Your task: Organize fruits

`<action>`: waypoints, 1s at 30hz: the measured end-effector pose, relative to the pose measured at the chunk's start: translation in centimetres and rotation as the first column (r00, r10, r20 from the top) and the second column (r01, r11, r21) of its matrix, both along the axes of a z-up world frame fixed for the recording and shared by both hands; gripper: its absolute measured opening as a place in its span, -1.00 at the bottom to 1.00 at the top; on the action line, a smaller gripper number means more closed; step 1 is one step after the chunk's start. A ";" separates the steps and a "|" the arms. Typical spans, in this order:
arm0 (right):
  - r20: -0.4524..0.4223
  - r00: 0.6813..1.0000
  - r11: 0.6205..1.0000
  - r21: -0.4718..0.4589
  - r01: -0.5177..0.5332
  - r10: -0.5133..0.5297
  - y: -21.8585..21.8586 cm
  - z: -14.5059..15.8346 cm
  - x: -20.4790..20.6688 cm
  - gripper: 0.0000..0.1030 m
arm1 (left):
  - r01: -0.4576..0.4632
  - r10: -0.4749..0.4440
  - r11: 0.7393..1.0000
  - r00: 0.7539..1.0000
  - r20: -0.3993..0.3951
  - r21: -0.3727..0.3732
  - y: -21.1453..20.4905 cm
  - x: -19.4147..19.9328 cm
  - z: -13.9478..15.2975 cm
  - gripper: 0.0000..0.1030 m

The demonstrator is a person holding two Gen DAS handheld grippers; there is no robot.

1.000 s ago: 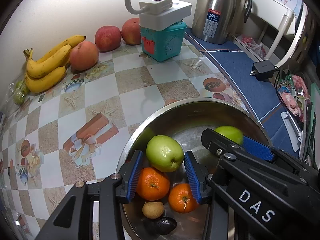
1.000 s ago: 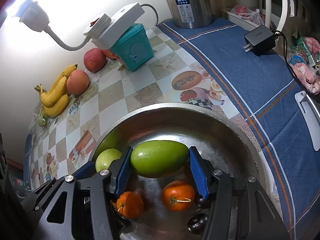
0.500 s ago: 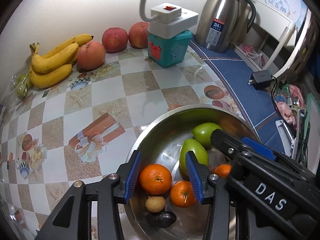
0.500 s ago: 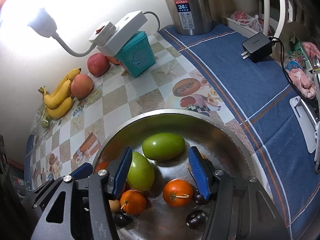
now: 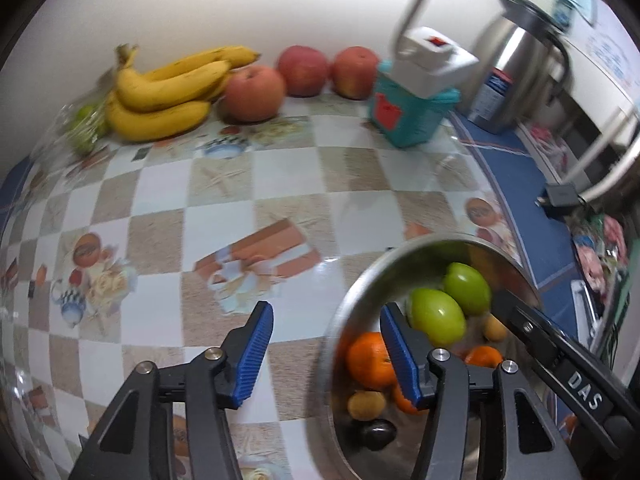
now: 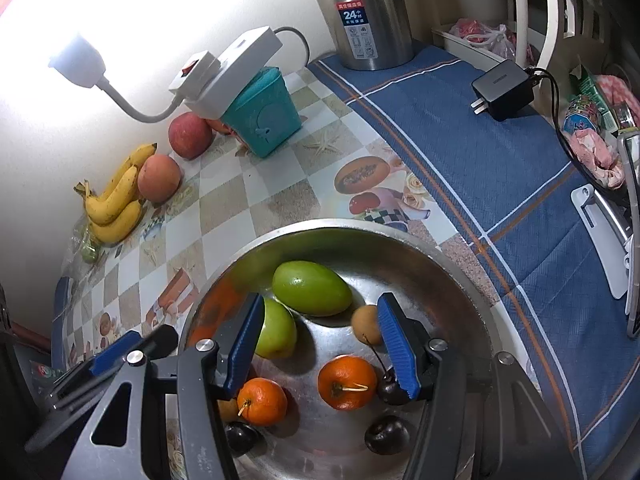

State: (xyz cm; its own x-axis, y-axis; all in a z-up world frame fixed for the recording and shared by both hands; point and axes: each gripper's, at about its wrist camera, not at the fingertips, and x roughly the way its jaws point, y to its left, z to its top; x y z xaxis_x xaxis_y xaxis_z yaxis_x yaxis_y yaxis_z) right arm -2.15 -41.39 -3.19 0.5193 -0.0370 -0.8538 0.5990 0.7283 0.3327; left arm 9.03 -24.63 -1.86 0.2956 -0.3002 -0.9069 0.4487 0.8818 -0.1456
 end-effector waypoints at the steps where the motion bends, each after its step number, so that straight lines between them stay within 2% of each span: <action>1: -0.001 1.000 1.000 0.000 -0.003 0.003 0.1 0.0 0.0 0.16 | -0.027 0.027 1.000 1.000 -0.005 0.008 0.4 0.3 -0.1 0.26; 4: -0.004 1.000 1.000 -0.008 -0.015 0.015 0.4 0.0 0.1 0.16 | -0.086 0.087 0.996 0.996 -0.002 0.039 1.3 0.8 -0.3 0.37; 9: -0.009 0.999 0.999 -0.022 -0.038 0.038 1.1 0.1 0.4 0.16 | -0.166 0.162 0.980 0.986 0.047 0.108 2.5 1.4 -0.3 0.52; 11: -0.016 0.999 0.998 -0.031 -0.052 0.051 1.5 0.0 0.7 0.16 | -0.185 0.180 0.976 0.982 0.051 0.116 3.0 1.5 -0.4 0.66; 13: -0.027 0.997 0.997 -0.041 -0.070 0.069 1.9 -0.1 0.9 0.16 | -0.202 0.197 0.971 0.979 0.052 0.127 3.3 1.7 -0.4 0.91; 14: -0.034 0.996 0.996 -0.047 -0.080 0.079 2.1 -0.1 1.1 0.16 | -0.211 0.205 0.968 0.977 0.053 0.134 3.4 1.8 -0.5 0.98; 15: -0.038 0.996 0.995 -0.055 -0.088 0.086 2.3 -0.2 1.2 0.22 | -0.218 0.212 0.966 0.976 0.053 0.139 3.5 1.8 -0.5 1.00; 16: -0.040 0.995 0.994 -0.062 -0.095 0.093 2.4 -0.2 1.3 0.37 | -0.222 0.217 0.964 0.975 0.051 0.145 3.6 1.9 -0.6 1.00; 18: -0.042 0.994 0.992 -0.072 -0.106 0.103 2.7 -0.2 1.3 0.48 | -0.230 0.226 0.961 0.973 0.048 0.154 3.8 2.0 -0.8 1.00; 27: -0.058 0.992 0.987 -0.106 -0.122 0.116 2.9 -0.3 1.5 0.59 | -0.241 0.237 0.956 0.971 0.043 0.170 4.2 1.8 -1.0 1.00; 30: -0.057 0.991 0.984 -0.130 -0.125 0.119 3.1 -0.2 1.5 0.96 | -0.241 0.237 0.956 0.971 0.042 0.169 4.3 1.7 -0.9 1.00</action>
State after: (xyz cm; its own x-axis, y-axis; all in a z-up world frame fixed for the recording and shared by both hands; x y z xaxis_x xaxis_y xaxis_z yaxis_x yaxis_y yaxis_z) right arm -0.64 -38.30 -3.35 0.4849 -0.0914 -0.8698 0.5162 0.8328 0.2002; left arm 10.77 -20.29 -2.75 0.3591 -0.0592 -0.9314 0.2233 0.9744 0.0242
